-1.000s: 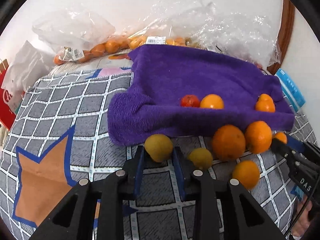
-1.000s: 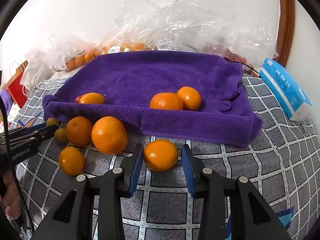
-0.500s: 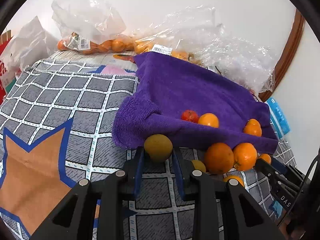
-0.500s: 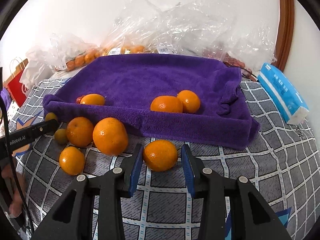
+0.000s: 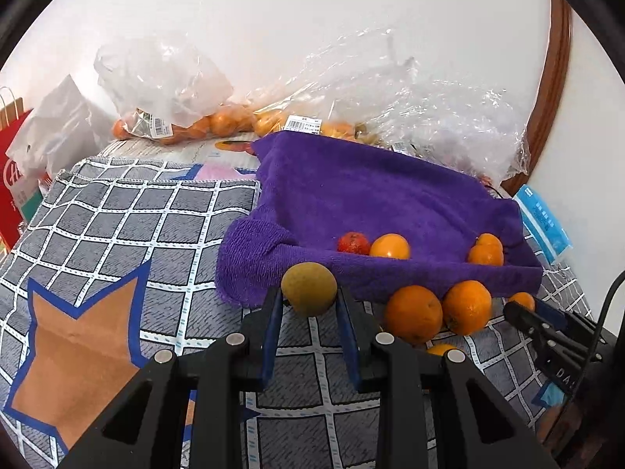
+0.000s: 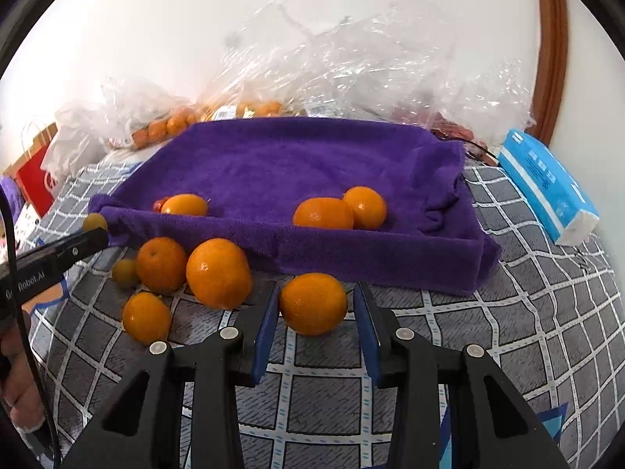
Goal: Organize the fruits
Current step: 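Lift the orange and yellow-green fruit and carry both over the towel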
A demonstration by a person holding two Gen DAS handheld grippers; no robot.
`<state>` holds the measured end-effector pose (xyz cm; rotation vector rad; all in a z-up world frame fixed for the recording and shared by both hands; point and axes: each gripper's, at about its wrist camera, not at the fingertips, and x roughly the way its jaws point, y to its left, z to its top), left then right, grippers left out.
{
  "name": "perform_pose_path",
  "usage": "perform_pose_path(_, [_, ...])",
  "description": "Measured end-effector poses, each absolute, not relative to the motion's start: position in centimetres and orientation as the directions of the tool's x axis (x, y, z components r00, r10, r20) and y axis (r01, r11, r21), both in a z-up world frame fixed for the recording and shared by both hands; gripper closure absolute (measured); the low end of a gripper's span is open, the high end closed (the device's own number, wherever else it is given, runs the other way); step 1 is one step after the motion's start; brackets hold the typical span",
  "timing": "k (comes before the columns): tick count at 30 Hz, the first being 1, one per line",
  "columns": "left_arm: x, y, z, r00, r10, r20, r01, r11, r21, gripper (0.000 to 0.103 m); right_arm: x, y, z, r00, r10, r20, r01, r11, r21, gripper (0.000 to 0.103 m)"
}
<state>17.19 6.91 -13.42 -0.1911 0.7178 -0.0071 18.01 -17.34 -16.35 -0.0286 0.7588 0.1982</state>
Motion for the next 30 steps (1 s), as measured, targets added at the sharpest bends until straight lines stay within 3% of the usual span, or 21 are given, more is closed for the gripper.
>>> perform_pose_path(30, [15.6,6.6,-11.9,0.834,-0.078,-0.547,-0.026,0.983,-0.18,0.076,17.1,-18.2,-15.3,0.749,0.207,-0.629,-0.19,0.977,0.095,0.065])
